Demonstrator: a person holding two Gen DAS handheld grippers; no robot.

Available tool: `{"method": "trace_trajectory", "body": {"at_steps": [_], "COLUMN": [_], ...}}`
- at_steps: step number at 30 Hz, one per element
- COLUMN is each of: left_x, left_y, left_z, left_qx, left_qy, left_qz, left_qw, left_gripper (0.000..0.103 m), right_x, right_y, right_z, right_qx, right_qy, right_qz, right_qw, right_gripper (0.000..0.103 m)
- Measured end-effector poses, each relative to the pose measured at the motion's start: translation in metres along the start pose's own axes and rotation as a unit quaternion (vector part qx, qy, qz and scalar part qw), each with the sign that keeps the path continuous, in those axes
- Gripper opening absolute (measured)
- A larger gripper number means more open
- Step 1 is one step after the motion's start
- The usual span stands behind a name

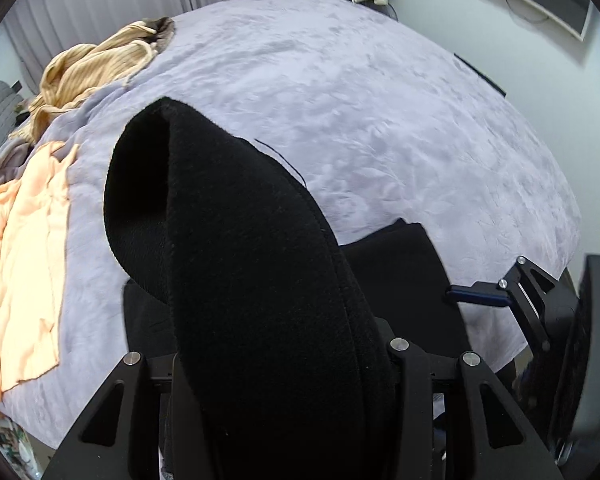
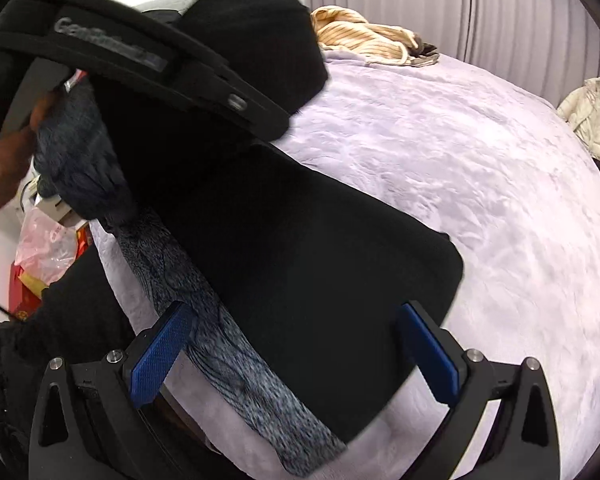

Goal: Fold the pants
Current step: 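Lift the pants with both grippers and fold them over onto themselves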

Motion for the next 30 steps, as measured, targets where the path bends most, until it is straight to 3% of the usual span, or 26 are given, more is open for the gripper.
{"method": "trace_trajectory", "body": {"at_steps": [5,9,12,14,15,17,22,27,30], "left_x": [0.046,0.061,0.064,0.059,0.056,0.050,0.035,0.002,-0.011], "left_y": [0.004,0.006,0.007,0.011,0.013,0.015,0.004,-0.018,-0.023], "left_z": [-0.050,-0.076,-0.072,-0.060,-0.054,-0.041,-0.027,-0.010,0.009], "left_qx": [-0.044,-0.066,-0.067,-0.067,-0.067,-0.062,-0.038,-0.014,0.020], "left_qy": [0.068,0.134,0.142,0.087,0.051,-0.005,-0.038,-0.108,-0.168], "left_qz": [-0.017,-0.041,-0.049,-0.032,-0.020,0.000,0.018,0.056,0.070], "left_qw": [0.9966,0.9880,0.9864,0.9934,0.9963,0.9981,0.9984,0.9925,0.9831], "left_gripper": [0.046,0.050,0.070,0.093,0.095,0.095,0.095,0.095,0.095], "right_x": [0.008,0.004,0.000,0.000,0.001,0.003,0.005,0.004,-0.001], "right_y": [-0.019,-0.029,-0.024,-0.022,-0.020,-0.016,-0.002,0.011,0.020], "right_z": [0.007,0.002,-0.007,-0.009,-0.010,-0.012,-0.012,0.000,0.003], "right_qx": [0.007,0.004,0.014,0.026,0.030,0.036,0.051,0.080,0.080], "right_qy": [-0.012,-0.001,0.015,0.034,0.042,0.055,0.075,0.138,0.147], "right_qz": [-0.005,-0.010,-0.019,-0.034,-0.043,-0.064,-0.099,-0.130,-0.140], "right_qw": [1.000,1.000,1.000,0.998,0.998,0.996,0.991,0.979,0.976], "right_gripper": [0.103,0.103,0.103,0.103,0.103,0.103,0.103,0.103,0.103]}}
Point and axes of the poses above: each gripper's, at about its wrist camera, not at the fingertips, and z roughly against the way its jaws point, x to its right, y to its top, the point moved 4 cm from there along -z, roughly the way its jaws point
